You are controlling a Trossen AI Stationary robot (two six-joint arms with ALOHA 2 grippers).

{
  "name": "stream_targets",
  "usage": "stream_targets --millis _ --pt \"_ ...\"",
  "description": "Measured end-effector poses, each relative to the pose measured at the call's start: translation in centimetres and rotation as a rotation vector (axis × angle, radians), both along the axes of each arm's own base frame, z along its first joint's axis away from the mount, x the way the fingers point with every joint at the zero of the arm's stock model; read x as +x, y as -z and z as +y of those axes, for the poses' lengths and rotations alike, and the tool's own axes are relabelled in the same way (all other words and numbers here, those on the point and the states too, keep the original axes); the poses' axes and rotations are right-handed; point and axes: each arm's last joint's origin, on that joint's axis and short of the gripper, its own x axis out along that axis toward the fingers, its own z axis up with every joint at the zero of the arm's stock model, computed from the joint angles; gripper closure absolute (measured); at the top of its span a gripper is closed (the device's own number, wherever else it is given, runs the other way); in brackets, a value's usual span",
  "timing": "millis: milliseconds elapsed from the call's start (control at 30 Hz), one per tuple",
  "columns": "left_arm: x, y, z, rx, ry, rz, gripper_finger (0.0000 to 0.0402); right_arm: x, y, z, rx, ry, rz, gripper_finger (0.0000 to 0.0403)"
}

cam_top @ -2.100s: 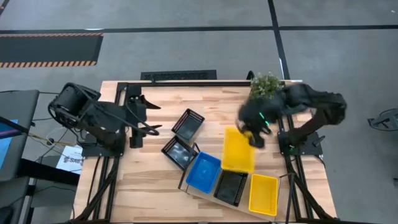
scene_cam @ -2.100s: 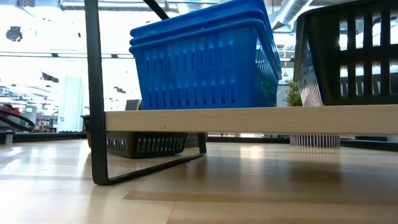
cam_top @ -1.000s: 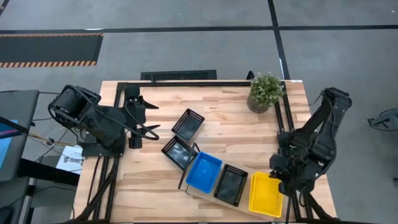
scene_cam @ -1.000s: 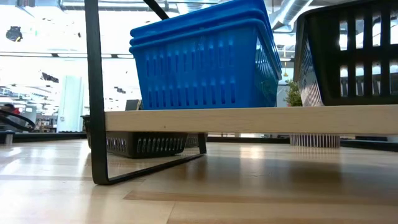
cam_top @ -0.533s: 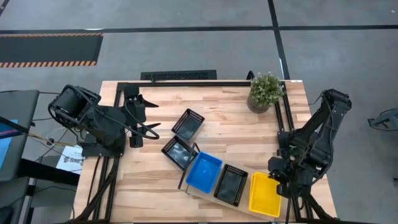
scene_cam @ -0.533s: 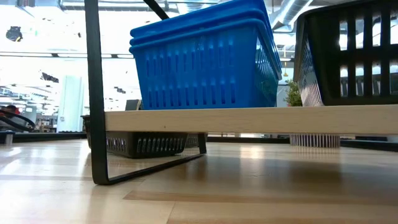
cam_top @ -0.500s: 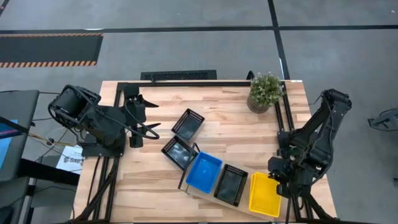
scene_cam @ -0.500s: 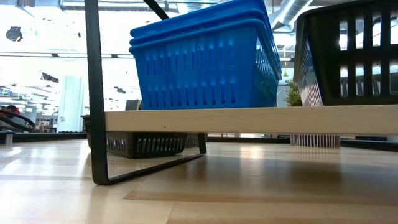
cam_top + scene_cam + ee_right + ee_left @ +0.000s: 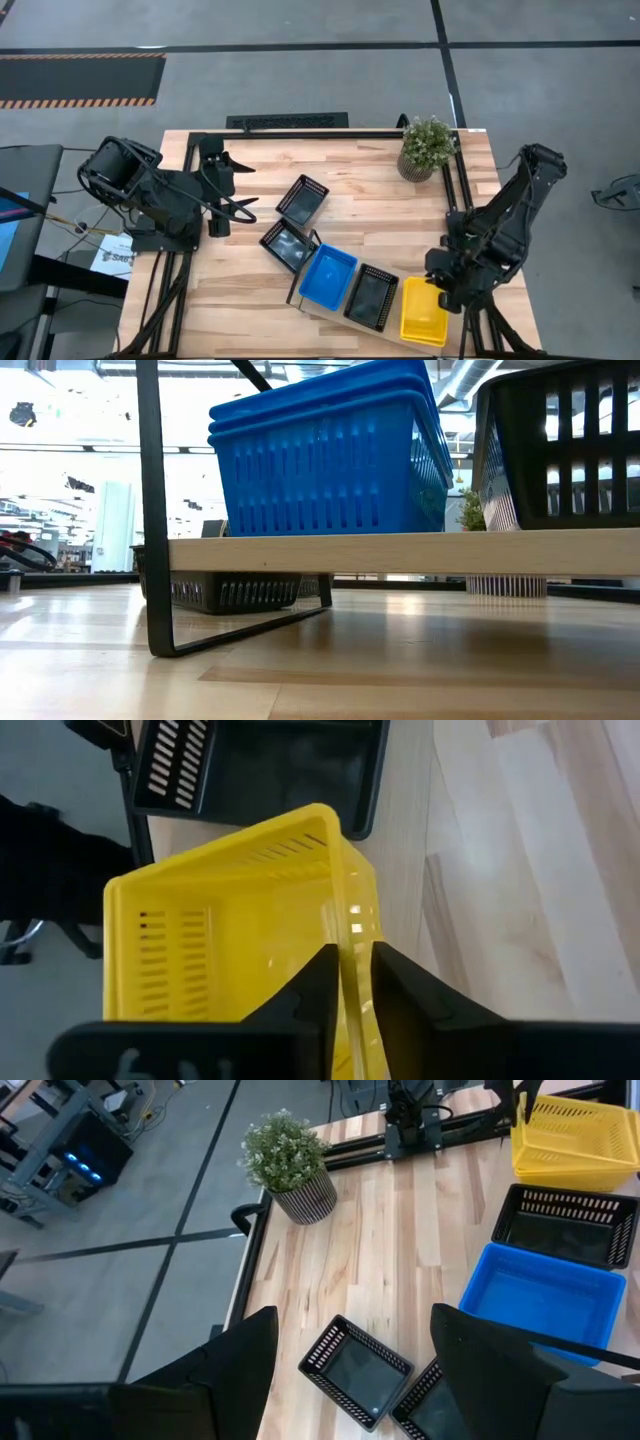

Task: Stack baskets on shelf by color
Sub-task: Stack the yellow bin on top of the yellow bin on the shelf

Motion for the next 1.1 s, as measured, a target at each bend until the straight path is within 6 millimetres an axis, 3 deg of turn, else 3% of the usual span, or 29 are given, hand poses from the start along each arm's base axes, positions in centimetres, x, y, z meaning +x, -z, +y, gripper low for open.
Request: stream_targets --millis 233,500,600,800,1100 --pt "0.0 0.0 0.0 -0.002 0.002 0.001 0.0148 0.3 -0.2 -0.1 0.040 0.024 0.002 0.0266" --pt "0.0 0.0 0.0 0.002 0.018 0.009 0.0148 0.2 -2.4 -1.5 0.199 0.074 -0.111 0.0234" --pt "0.0 0.0 0.0 0.003 0.018 0.009 0.0148 0.0 -2.9 -2.2 0.221 0.090 -0.130 0.0263" --pt "-0.1 0.1 0.0 -0.009 0.004 0.013 0.0148 0.5 -2.1 -2.7 0.218 0.077 0.019 0.0388" --pt "-0.1 0.1 0.0 -0.011 -0.002 0.011 0.0148 1.9 0.1 -1.3 0.136 0.028 0.144 0.0397"
